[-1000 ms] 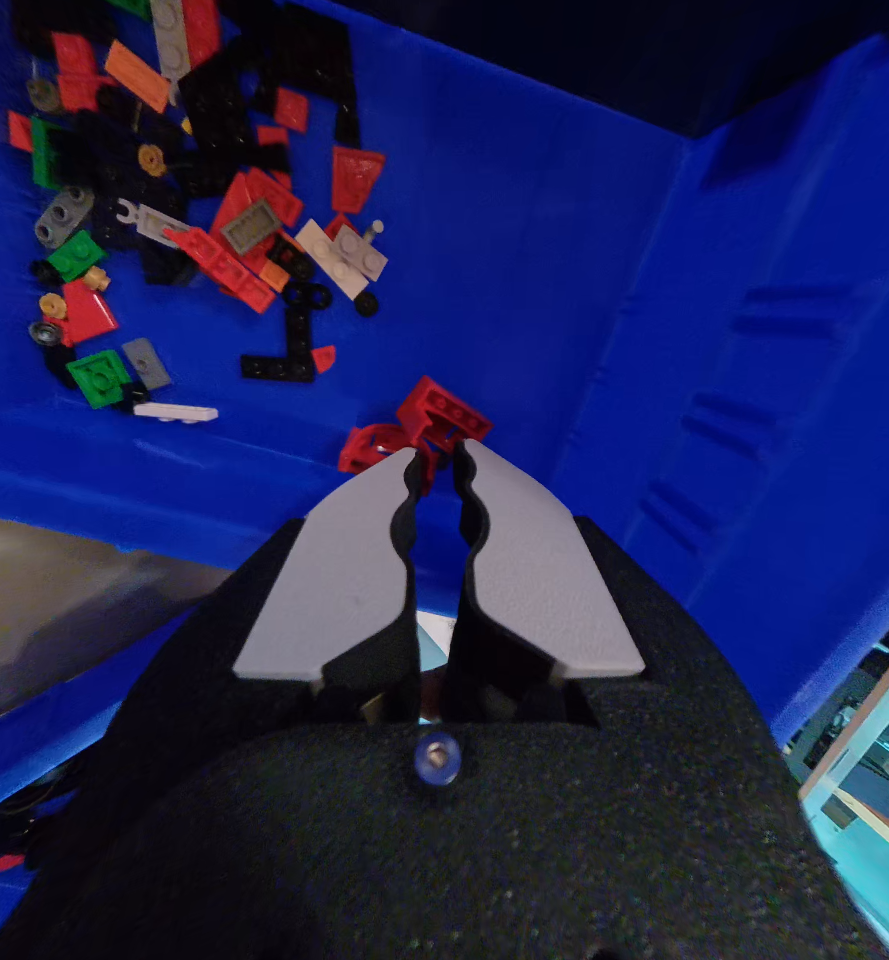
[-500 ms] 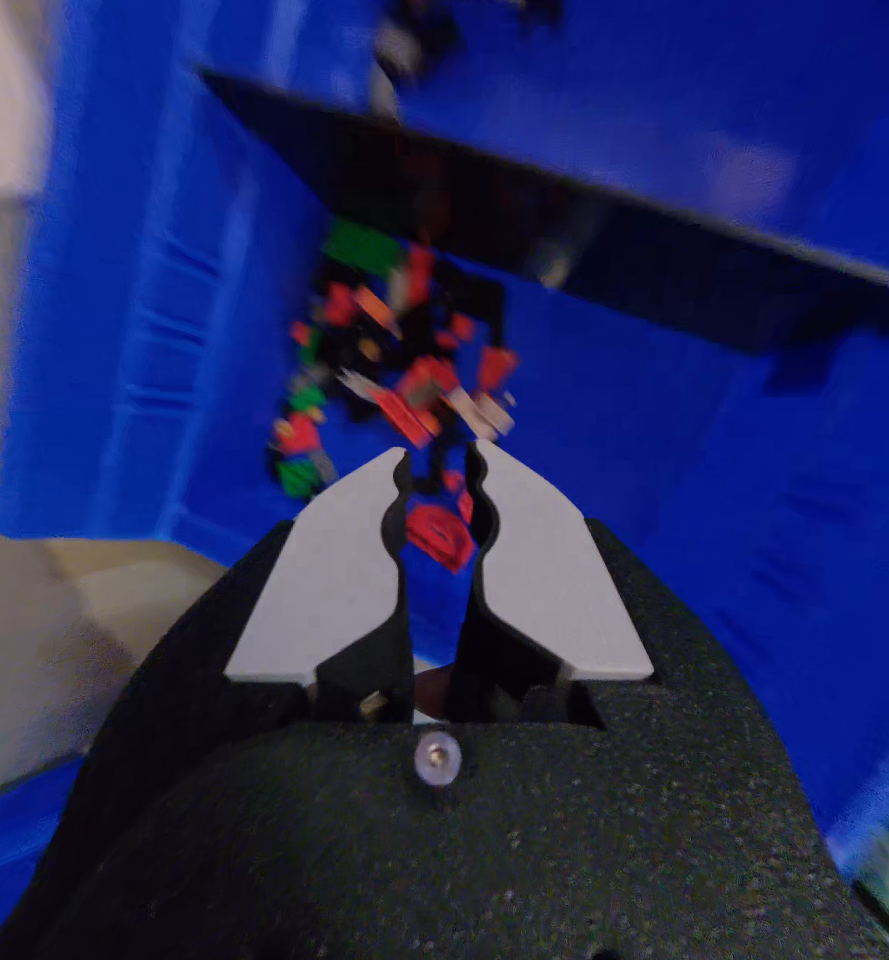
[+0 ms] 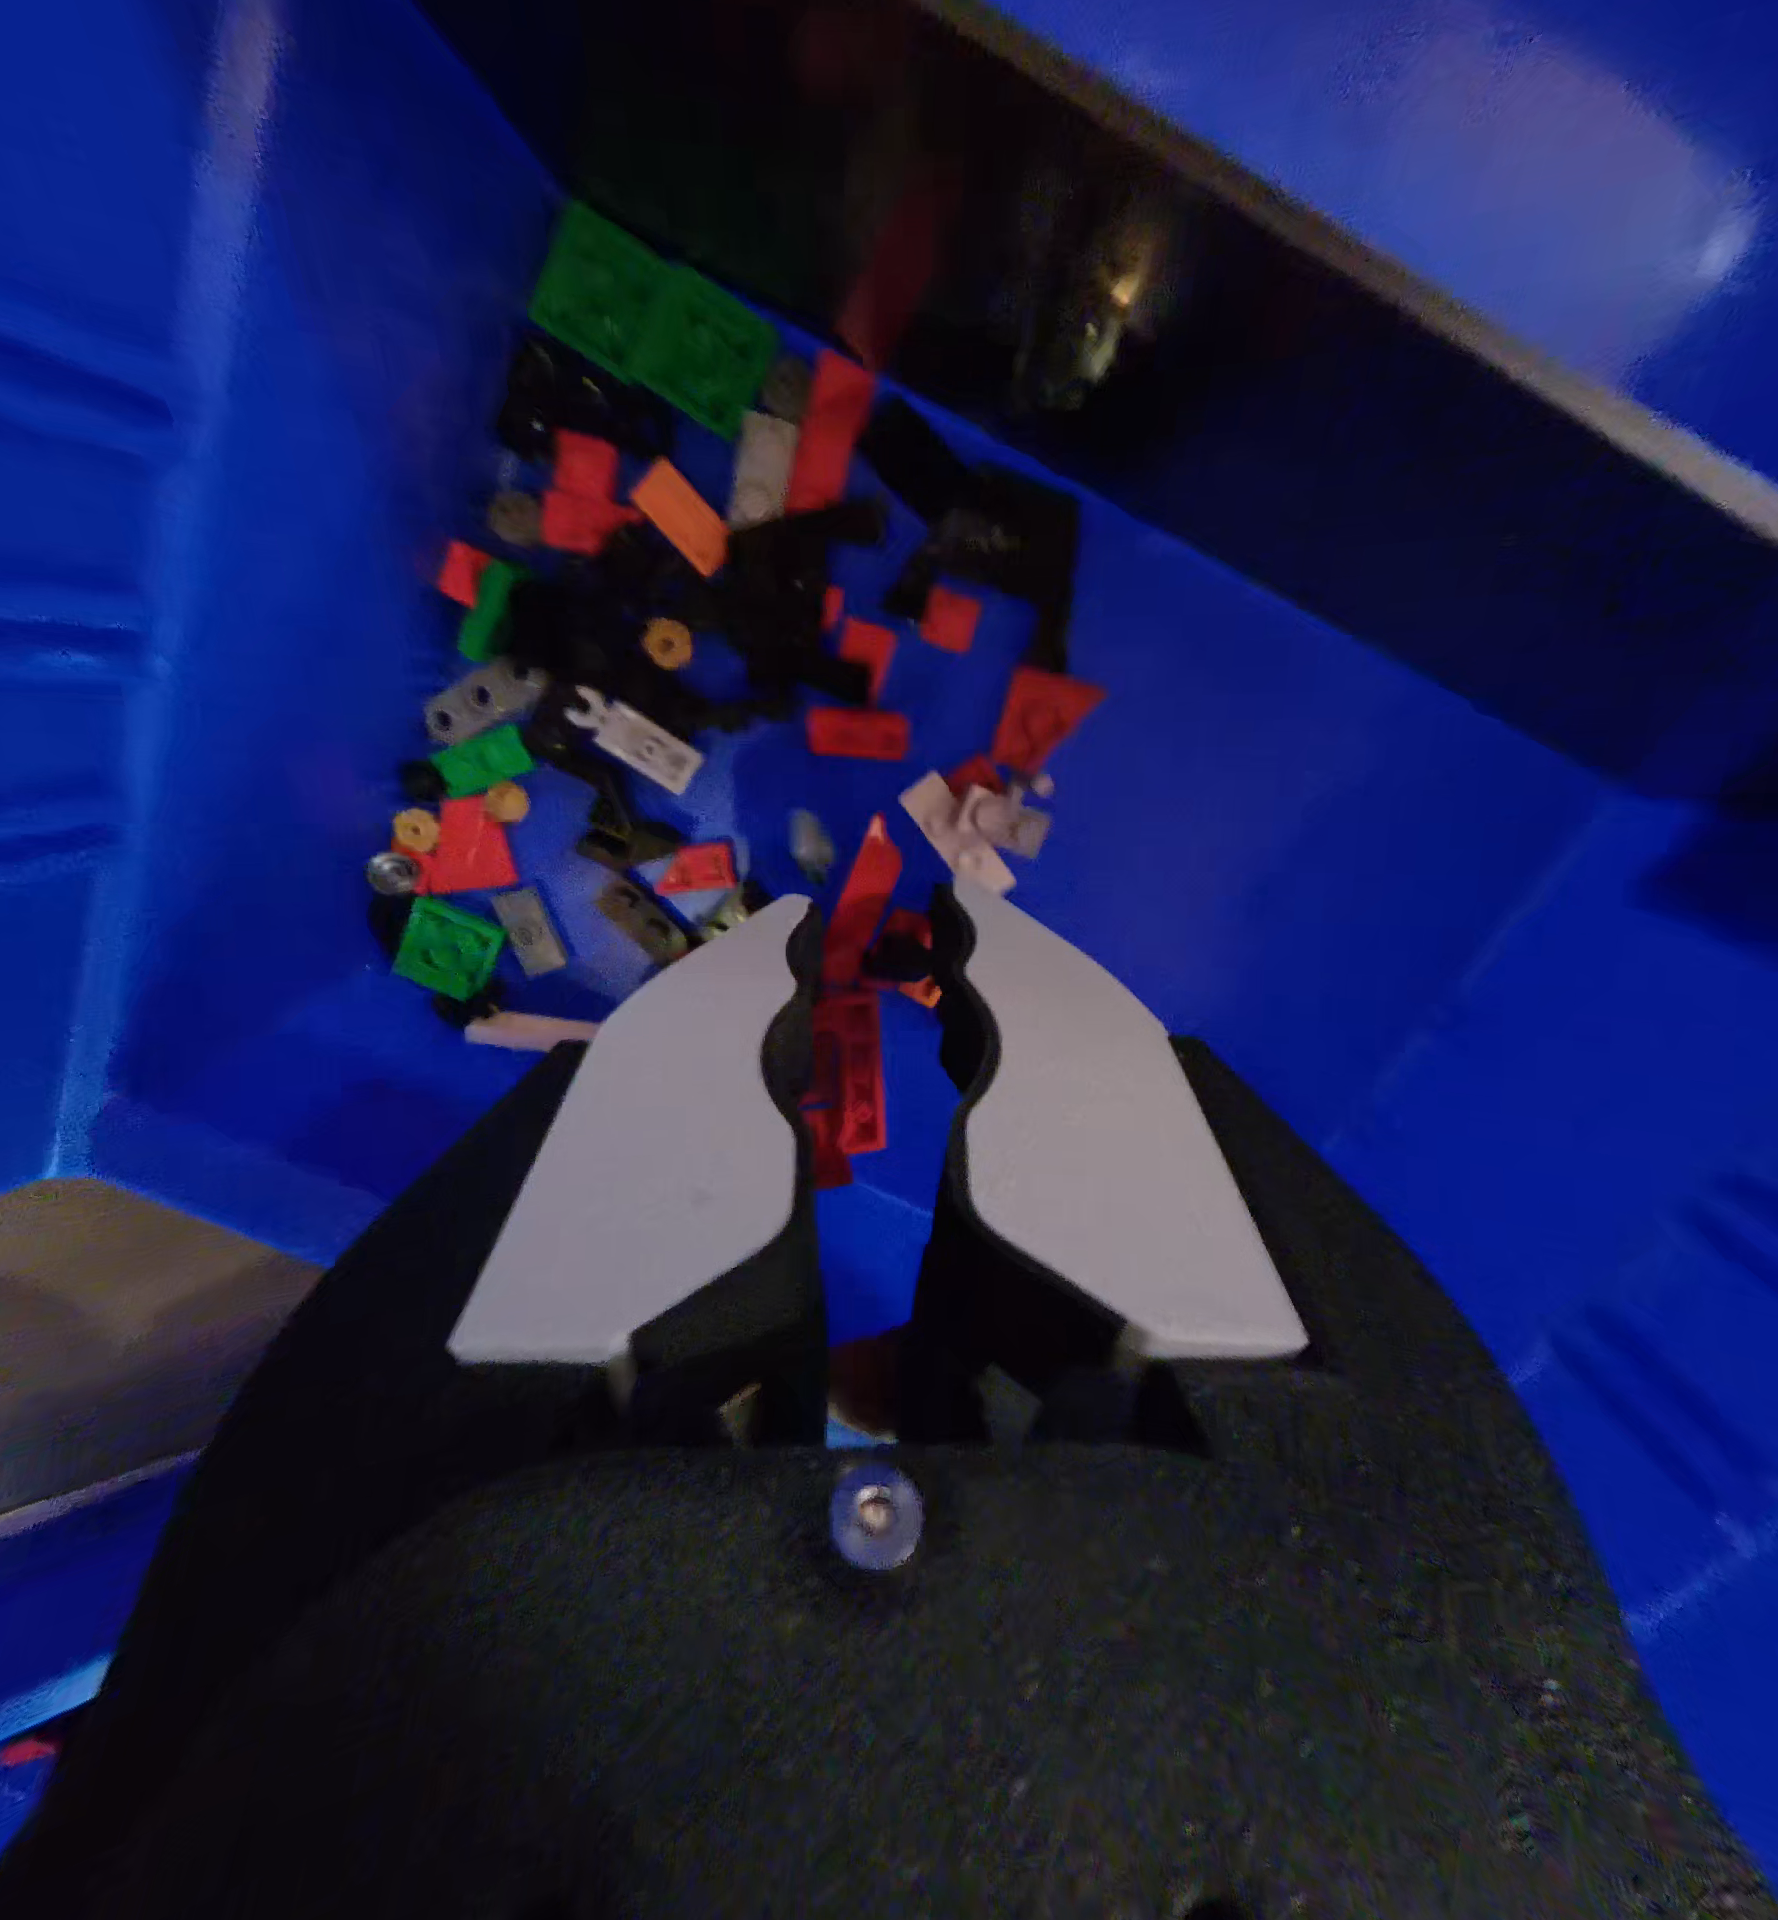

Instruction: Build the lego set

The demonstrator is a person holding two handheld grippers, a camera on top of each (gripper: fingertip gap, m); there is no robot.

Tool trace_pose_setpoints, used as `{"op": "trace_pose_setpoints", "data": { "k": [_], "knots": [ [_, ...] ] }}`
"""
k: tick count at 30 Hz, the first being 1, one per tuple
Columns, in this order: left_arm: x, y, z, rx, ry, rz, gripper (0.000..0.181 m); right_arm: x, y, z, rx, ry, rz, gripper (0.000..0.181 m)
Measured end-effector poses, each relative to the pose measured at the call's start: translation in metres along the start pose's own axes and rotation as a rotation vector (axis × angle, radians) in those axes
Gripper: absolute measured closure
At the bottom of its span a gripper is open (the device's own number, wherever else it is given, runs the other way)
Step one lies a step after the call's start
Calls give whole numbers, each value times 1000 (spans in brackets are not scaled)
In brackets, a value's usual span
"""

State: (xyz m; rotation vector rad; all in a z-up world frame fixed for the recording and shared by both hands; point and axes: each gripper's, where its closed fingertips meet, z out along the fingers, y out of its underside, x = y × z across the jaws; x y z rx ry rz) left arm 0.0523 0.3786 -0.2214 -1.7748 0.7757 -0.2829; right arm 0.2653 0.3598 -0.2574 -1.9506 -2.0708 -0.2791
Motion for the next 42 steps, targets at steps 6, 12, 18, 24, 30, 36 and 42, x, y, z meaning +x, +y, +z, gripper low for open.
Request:
{"op": "trace_pose_setpoints", "data": {
  "k": [6, 12, 18, 24, 30, 36, 42],
  "knots": [
    [0, 0, 0, 3, 1, -1, 172, -8, -31, -16, 223, -114, 104, 159],
    [0, 0, 0, 1, 2, -3, 172, -14, -66, -41, 361, -140, 61, 159],
    [0, 0, 0, 10, 5, -13, 172, -2, -105, -74, 464, -151, -27, 159],
    [0, 0, 0, 18, 7, -32, 172, -20, -145, -62, 420, -361, -497, 138],
    [1, 0, 0, 24, 13, -33, 172, -15, -154, -6, 248, -451, -666, 144],
    [0, 0, 0, 36, 11, -46, 172, -16, -153, 31, 180, -385, -710, 149],
    [0, -1, 1, 40, 8, -67, 174, 26, -135, 32, 43, -214, -661, 176]
  ]
}}
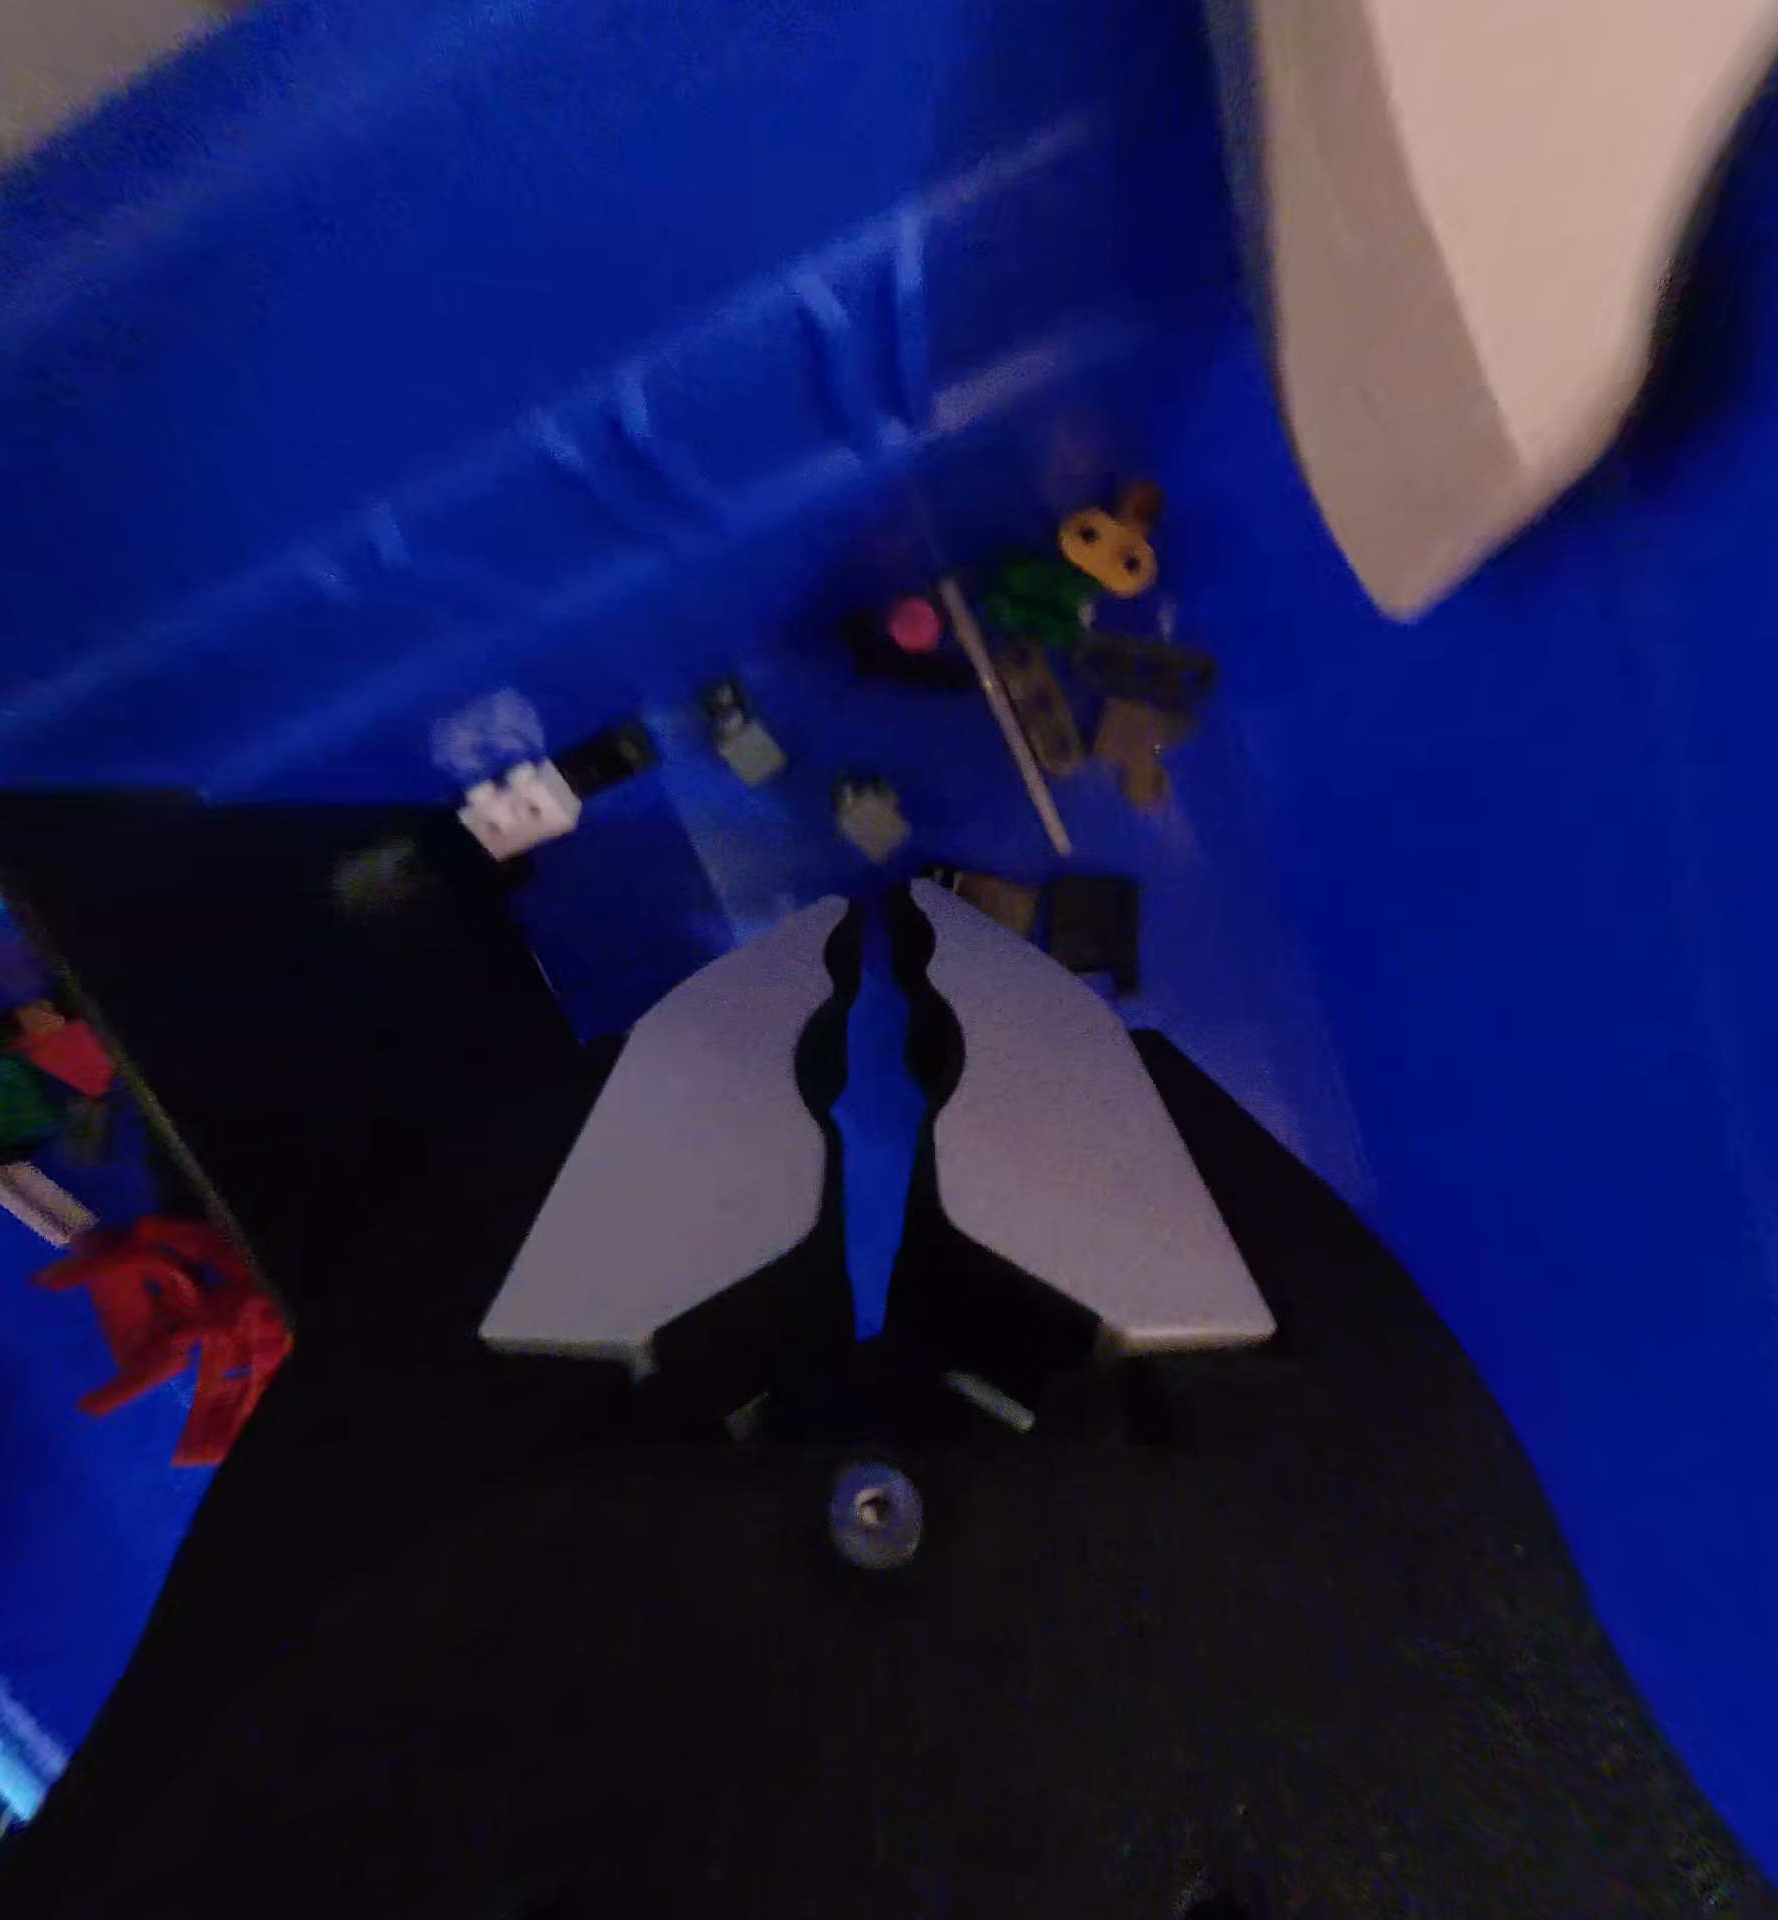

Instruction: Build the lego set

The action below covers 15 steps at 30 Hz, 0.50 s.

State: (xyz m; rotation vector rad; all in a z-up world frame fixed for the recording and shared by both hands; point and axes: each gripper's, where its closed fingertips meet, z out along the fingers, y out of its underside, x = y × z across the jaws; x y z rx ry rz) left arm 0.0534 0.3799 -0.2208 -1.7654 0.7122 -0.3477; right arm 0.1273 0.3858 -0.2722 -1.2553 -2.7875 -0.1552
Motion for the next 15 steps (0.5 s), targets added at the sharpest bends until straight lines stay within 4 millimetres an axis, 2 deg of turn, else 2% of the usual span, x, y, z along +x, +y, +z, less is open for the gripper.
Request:
{"op": "trace_pose_setpoints", "data": {
  "k": [3, 6, 9, 12, 15],
  "knots": [
    [0, -1, 1, -3, 0, -9, 174, 16, 23, -19, -17, 105, 87, 171],
    [0, -1, 3, -24, 5, -22, 174, 21, 20, -45, 93, 178, 152, 169],
    [0, -1, 2, -19, -1, -19, 174, 28, 27, -79, 182, 318, 204, 168],
    [0, 0, 1, -10, -6, -16, 174, 27, 37, -112, 286, 414, 286, 166],
    [0, 0, 1, -11, -7, -16, 174, 17, 44, -136, 400, 456, 361, 161]
  ]
}}
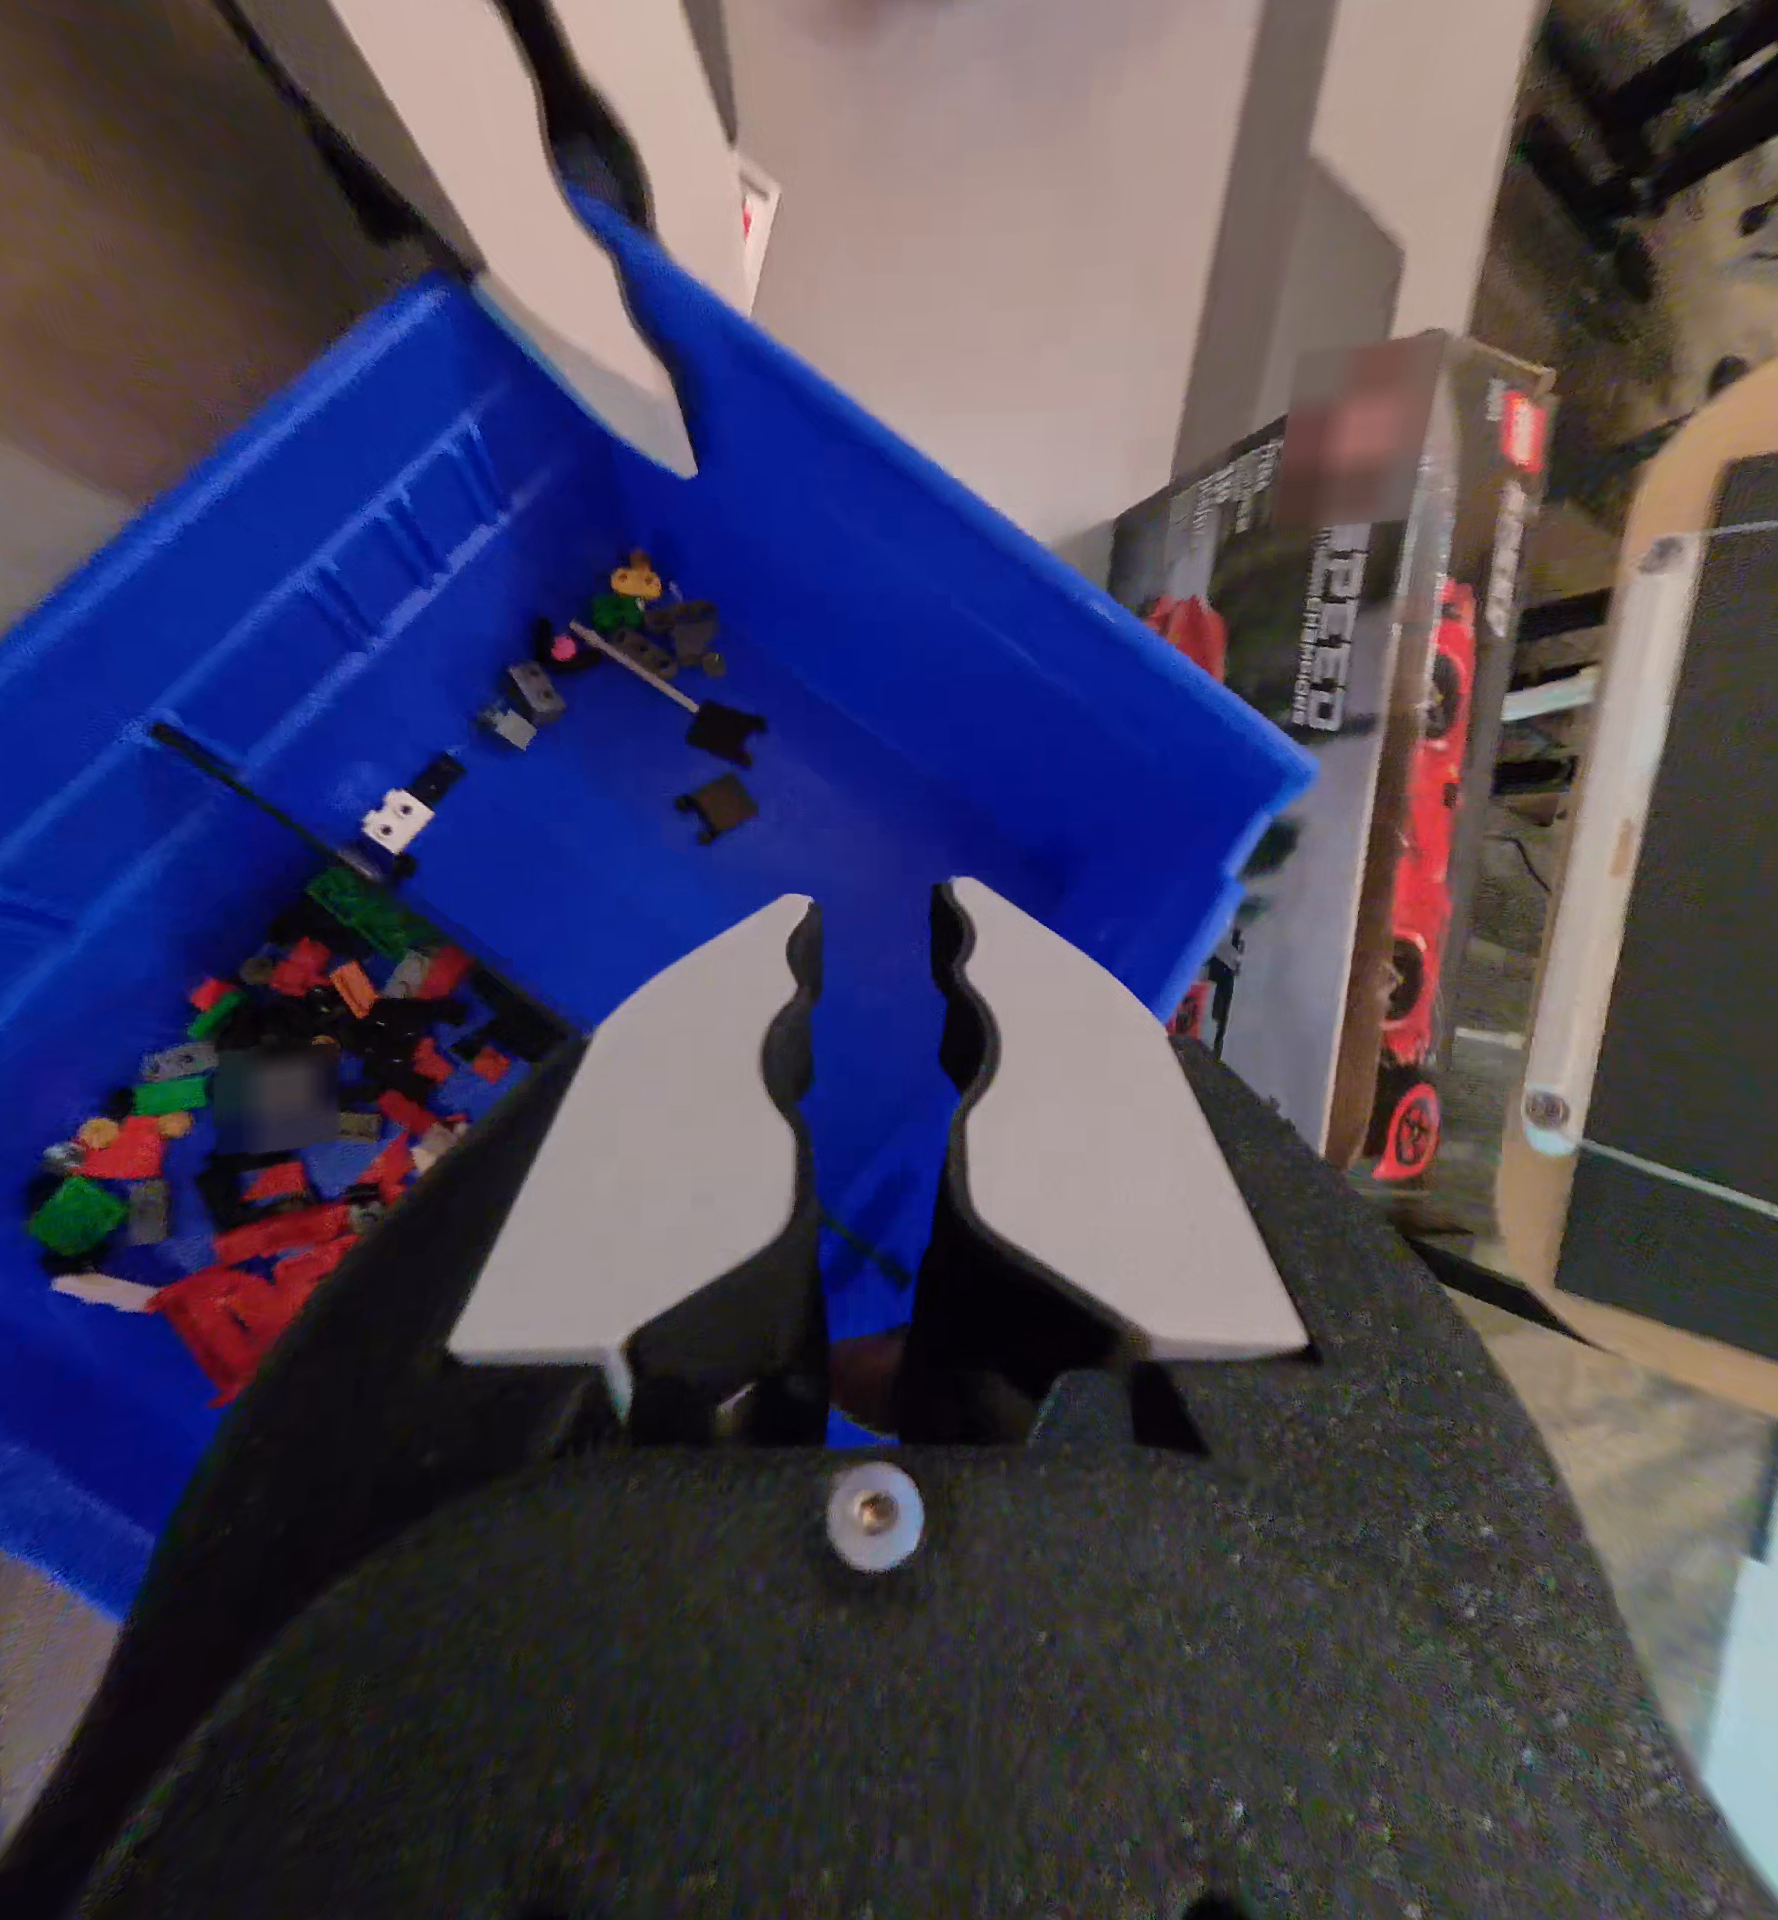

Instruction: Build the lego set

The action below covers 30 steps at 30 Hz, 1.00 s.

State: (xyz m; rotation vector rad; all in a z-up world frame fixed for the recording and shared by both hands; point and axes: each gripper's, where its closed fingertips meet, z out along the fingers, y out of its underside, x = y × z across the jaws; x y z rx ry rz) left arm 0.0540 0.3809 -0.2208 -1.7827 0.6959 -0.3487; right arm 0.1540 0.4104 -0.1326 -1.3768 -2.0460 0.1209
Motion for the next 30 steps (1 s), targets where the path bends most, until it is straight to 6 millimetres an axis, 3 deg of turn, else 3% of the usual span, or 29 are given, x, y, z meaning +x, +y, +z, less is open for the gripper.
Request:
{"op": "trace_pose_setpoints", "data": {
  "k": [6, 10, 14, 17, 20, 24, 26, 30],
  "knots": [
    [0, 0, -1, -1, -7, 6, 174, -23, 20, -29, 43, 26, 155, 152],
    [0, 0, 0, -6, -9, 6, 175, -74, 28, -41, 32, -97, 252, 150],
    [0, 1, -1, -4, -18, 10, 175, -132, 9, -45, 60, -241, 377, 145],
    [-1, 1, -1, -11, -19, 13, 175, -169, 1, -40, -12, -312, 454, 138],
    [-1, 0, 1, -33, -16, 9, 175, -200, 10, -25, -160, -327, 497, 131],
    [-2, -1, 4, -76, -8, 9, 175, -205, 44, -8, -376, -175, 358, 135],
    [-2, -1, 6, -113, -7, 22, 175, -201, 46, -10, -388, -133, 314, 150],
    [-8, -8, 14, -156, -57, 54, 175, -181, 66, -23, -474, 60, 313, 152]
  ]
}}
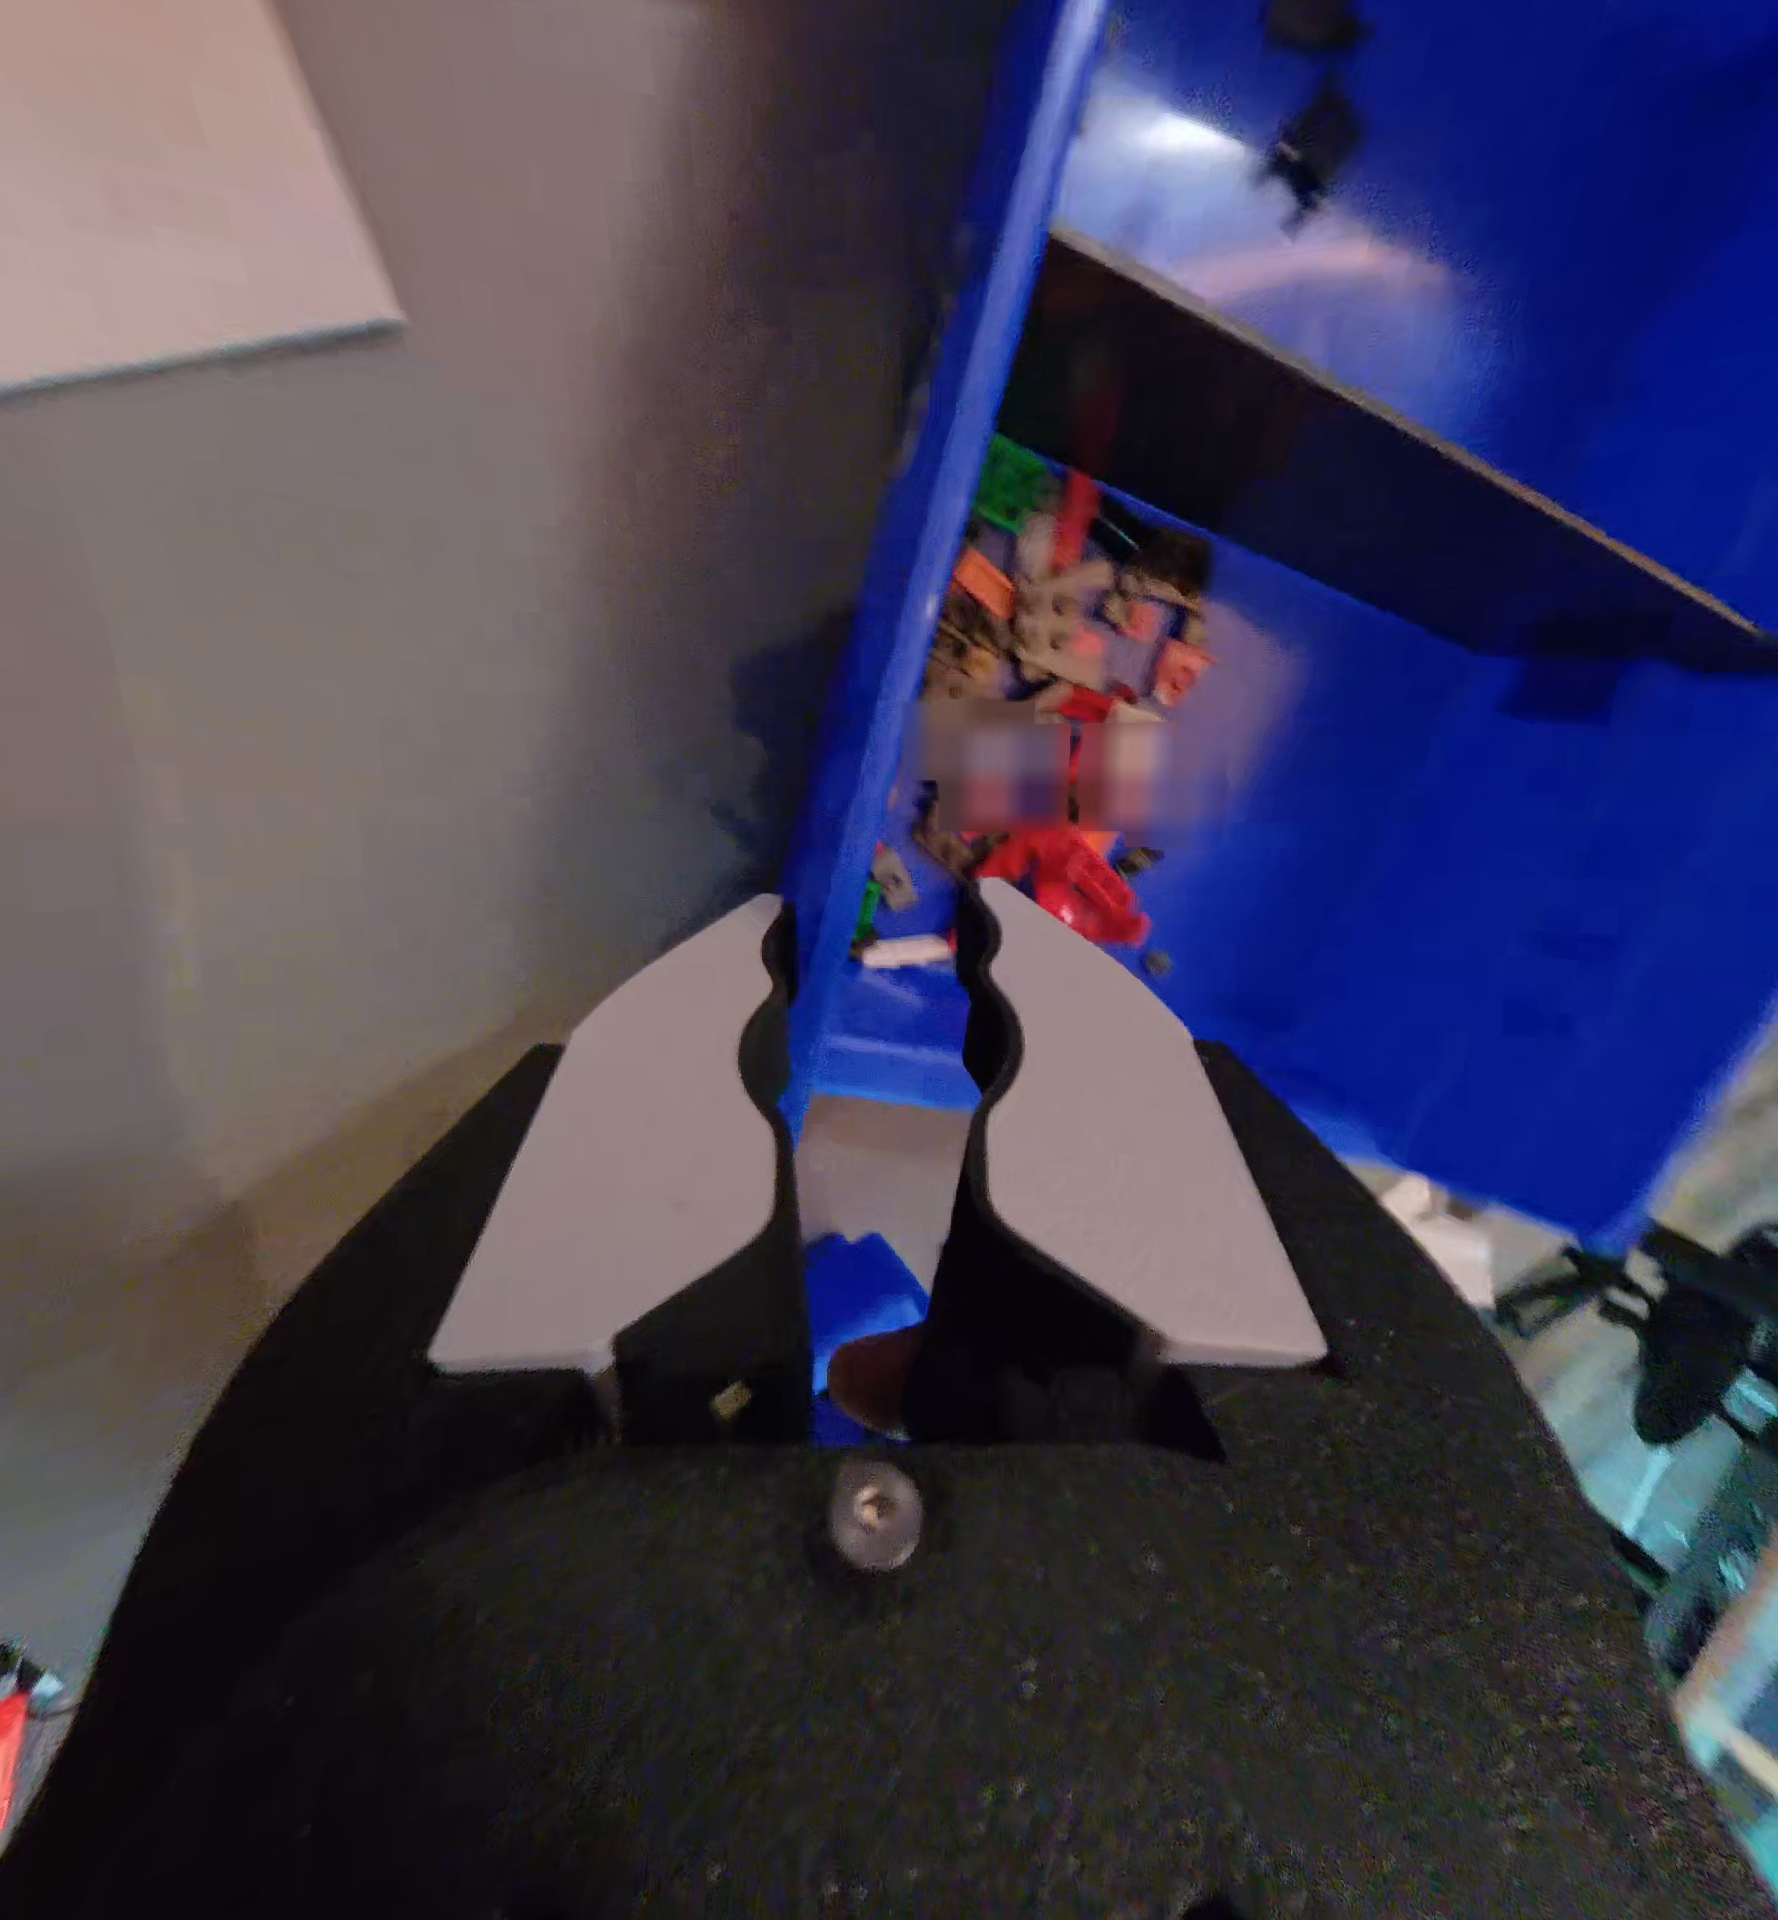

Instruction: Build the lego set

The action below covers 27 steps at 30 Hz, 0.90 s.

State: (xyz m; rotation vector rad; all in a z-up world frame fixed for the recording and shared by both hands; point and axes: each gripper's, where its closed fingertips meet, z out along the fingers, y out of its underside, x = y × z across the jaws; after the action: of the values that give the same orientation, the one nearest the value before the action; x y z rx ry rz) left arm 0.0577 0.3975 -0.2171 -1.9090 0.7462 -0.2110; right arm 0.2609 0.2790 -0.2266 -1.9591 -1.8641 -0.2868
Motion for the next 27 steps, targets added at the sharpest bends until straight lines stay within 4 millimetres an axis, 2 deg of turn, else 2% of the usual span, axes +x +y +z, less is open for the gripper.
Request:
{"op": "trace_pose_setpoints", "data": {
  "k": [2, 3, 5, 7, 8, 10, 11, 13, 15, 17, 18, 19, 21, 23, 25, 27],
  "knots": [
    [-2, -4, 4, -19, -18, 6, 174, 6, 16, -18, 15, 41, 61, 148],
    [-3, -4, 5, -34, -18, 4, 174, 11, 24, -33, 41, 61, 122, 144],
    [-3, -4, 6, -45, -10, 1, 170, 17, 42, -75, 133, 94, 279, 134],
    [-6, -6, 5, -26, -30, 5, 166, 21, 69, -123, 221, 158, 446, 120],
    [-13, -10, 1, 7, -78, 32, 152, 20, 85, -147, 266, 196, 523, 116],
    [-23, -29, -15, 129, -151, 54, 126, 7, 121, -182, 328, 242, 658, 111],
    [-25, -41, -26, 200, -168, 27, 116, -4, 142, -192, 334, 248, 724, 108],
    [-13, -68, -53, 341, -144, -4, 110, -31, 190, -191, 287, 251, 855, 111],
    [20, -95, -79, 479, -64, 23, 120, -58, 241, -171, 190, 250, 957, 118],
    [79, -114, -96, 575, 112, 72, 134, -75, 279, -145, 138, 238, 1036, 121],
    [113, -117, -98, 571, 206, 95, 135, -75, 289, -134, 153, 228, 1069, 122],
    [146, -116, -97, 541, 291, 124, 135, -71, 294, -124, 186, 208, 1096, 125],
    [207, -114, -92, 495, 418, 180, 134, -62, 292, -103, 225, 94, 1109, 128],
    [260, -110, -90, 473, 519, 240, 136, -58, 294, -83, 133, -17, 1080, 133],
    [304, -101, -87, 439, 597, 326, 137, -56, 300, -69, 7, -61, 1018, 144],
    [339, -86, -84, 389, 664, 427, 139, -71, 292, -58, -66, -205, 930, 168]
  ]
}}
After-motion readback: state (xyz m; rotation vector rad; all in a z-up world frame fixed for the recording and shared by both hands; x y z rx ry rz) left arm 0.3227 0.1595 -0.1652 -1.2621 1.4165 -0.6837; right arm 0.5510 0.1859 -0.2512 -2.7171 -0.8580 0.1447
